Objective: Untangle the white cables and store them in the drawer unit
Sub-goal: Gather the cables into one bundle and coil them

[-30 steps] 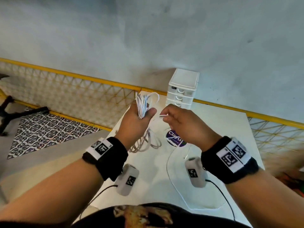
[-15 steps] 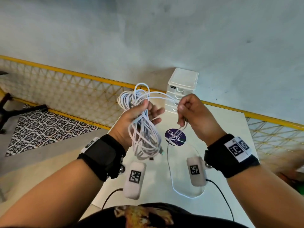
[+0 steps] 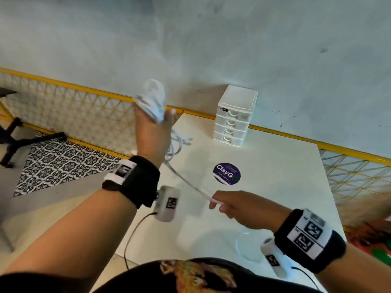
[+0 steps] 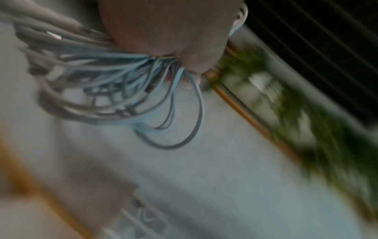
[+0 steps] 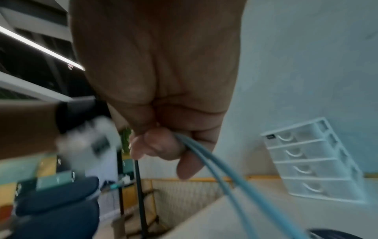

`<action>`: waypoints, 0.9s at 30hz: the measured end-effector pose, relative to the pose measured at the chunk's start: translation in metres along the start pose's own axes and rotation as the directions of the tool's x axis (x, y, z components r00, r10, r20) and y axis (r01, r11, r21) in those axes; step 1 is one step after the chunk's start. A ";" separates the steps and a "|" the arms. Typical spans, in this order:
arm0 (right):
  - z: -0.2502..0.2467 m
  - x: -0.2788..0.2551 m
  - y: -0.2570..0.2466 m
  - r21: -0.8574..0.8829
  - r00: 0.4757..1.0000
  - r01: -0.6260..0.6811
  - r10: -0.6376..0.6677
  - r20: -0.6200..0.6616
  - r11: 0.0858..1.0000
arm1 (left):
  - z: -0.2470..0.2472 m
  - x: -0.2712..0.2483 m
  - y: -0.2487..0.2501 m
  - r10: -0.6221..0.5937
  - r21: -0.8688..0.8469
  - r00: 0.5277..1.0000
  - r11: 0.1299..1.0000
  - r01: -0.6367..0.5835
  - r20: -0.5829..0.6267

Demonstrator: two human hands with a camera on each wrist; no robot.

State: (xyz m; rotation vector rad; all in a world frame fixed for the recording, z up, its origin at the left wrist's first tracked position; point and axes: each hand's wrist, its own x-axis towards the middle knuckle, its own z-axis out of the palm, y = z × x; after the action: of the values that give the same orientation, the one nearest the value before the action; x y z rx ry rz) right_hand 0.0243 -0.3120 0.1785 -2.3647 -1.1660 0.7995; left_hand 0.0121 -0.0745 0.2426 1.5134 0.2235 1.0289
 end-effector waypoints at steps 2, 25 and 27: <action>-0.020 -0.002 -0.016 0.071 0.978 0.122 -0.108 -0.178 0.990 | 0.005 -0.017 -0.005 0.028 0.421 0.948 0.892 -0.167 0.316; -0.014 0.020 0.010 0.410 0.918 0.042 0.127 -0.376 0.911 | 0.024 -0.026 0.002 -0.450 -0.536 0.696 0.444 0.718 0.559; 0.005 0.017 0.006 0.227 0.961 0.031 0.033 -0.274 0.973 | 0.027 -0.021 0.000 -0.489 -0.580 0.727 0.444 0.683 0.482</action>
State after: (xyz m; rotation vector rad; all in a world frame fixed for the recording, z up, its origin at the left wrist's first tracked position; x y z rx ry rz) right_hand 0.0330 -0.3012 0.1655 -2.1985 -0.9057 0.5479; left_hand 0.0188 -0.1071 0.2360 0.6783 0.1208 0.2478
